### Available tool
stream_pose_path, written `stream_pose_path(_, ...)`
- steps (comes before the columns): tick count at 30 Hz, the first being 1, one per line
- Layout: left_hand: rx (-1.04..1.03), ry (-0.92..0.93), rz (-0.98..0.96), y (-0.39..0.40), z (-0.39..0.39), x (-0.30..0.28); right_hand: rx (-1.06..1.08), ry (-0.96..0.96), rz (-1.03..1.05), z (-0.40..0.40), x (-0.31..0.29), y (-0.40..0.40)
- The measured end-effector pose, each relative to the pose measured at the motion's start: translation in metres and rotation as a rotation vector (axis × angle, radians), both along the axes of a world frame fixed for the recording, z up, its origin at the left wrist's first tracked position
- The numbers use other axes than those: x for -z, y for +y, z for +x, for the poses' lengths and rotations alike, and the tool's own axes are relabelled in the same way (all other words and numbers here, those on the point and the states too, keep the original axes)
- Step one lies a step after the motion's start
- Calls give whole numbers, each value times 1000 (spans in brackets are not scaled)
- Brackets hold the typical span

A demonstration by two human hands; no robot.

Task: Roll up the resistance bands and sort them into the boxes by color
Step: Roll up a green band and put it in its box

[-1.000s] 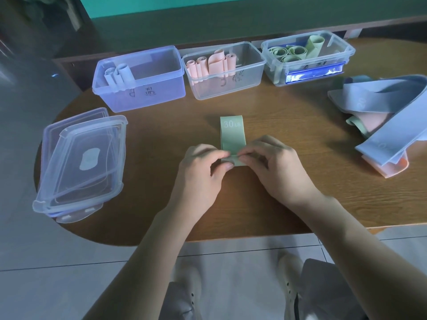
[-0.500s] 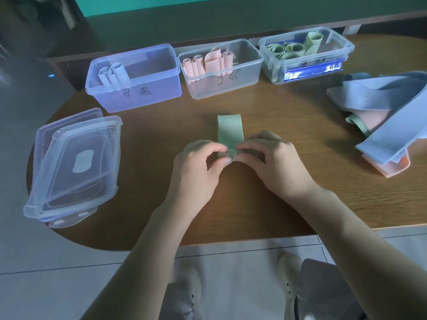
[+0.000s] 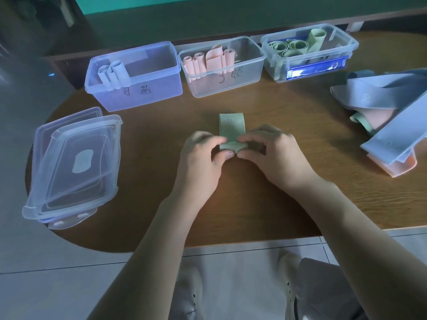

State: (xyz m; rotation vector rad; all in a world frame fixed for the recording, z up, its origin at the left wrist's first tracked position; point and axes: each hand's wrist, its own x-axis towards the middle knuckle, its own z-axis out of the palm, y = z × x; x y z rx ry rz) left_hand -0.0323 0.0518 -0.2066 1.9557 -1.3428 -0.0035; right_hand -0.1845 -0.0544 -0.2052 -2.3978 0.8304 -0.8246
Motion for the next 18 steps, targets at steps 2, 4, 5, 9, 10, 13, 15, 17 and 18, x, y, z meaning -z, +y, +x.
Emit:
stream_pose_path(2, 3, 6, -2, -1, -1, -1, 7, 3, -3, 1, 0, -1)
stream_pose_path(4, 7, 49, 6, 0, -1, -3, 5, 8, -11, 0, -1, -1)
stream_pose_path(5, 5, 77, 11, 1, -1, -4, 1, 9, -17, -1, -1, 0)
stream_pose_path(9, 15, 72, -1, 11, -5, -6, -28, 23, -35, -7, -4, 4)
stream_pose_path(10, 21, 64, -11, 14, -6, -7, -41, 28, -36, -10, -4, 6)
stream_pose_path(13, 36, 63, -10, 26, -10, -6, -96, 44, -33, -18, -7, 14)
stream_pose_path(15, 65, 63, -6, 36, -12, -6, -132, 49, -21, -24, -8, 19)
stream_pose_path(17, 91, 54, -5, 46, -14, -5, -164, 54, 4, -31, -8, 25)
stream_pose_path(18, 93, 58, -4, 50, -15, -5, -176, 55, 12, -34, -9, 27)
